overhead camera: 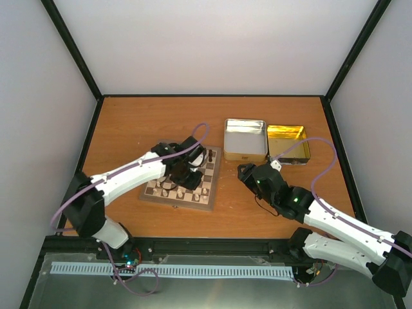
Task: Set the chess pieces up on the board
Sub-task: Place the chess piece on the chessboard.
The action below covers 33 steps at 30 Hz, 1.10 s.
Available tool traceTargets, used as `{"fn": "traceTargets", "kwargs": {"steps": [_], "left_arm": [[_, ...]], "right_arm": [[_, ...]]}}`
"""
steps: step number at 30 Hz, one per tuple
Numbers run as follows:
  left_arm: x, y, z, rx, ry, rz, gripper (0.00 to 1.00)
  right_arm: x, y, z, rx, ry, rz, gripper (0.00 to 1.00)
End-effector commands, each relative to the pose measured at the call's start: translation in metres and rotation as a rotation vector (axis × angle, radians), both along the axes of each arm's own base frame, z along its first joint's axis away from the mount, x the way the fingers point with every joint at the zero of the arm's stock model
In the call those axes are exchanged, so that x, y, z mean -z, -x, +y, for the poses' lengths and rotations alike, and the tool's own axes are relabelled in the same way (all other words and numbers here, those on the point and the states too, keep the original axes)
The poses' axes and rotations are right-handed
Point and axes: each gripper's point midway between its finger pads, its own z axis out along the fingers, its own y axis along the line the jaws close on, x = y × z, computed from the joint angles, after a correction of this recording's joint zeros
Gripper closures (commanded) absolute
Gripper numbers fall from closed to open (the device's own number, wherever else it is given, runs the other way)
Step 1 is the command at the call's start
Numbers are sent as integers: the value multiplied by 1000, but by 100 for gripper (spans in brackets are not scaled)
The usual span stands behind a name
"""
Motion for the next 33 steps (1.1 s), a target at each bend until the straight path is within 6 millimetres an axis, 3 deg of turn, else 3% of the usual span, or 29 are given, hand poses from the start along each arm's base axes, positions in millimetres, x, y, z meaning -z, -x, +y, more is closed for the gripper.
{"fn": "traceTargets", "kwargs": {"steps": [1,7,18,28,33], "left_arm": [[0,-4,-7,56,-39,41,99],[9,-14,-19,88,-63,68,96],[45,-14,-4,88,-196,119,95],[59,-15,-5,104,-221,142,93],[57,-17,-9,110,-208,142,90]], "right_arm": [[11,0,-14,39,49,-4,36],[12,0,-17,41,62,-10,36],[15,2,-23,55,62,-14,35],[15,2,-22,55,61,-14,36],[15,2,-22,52,63,-15,36]]}}
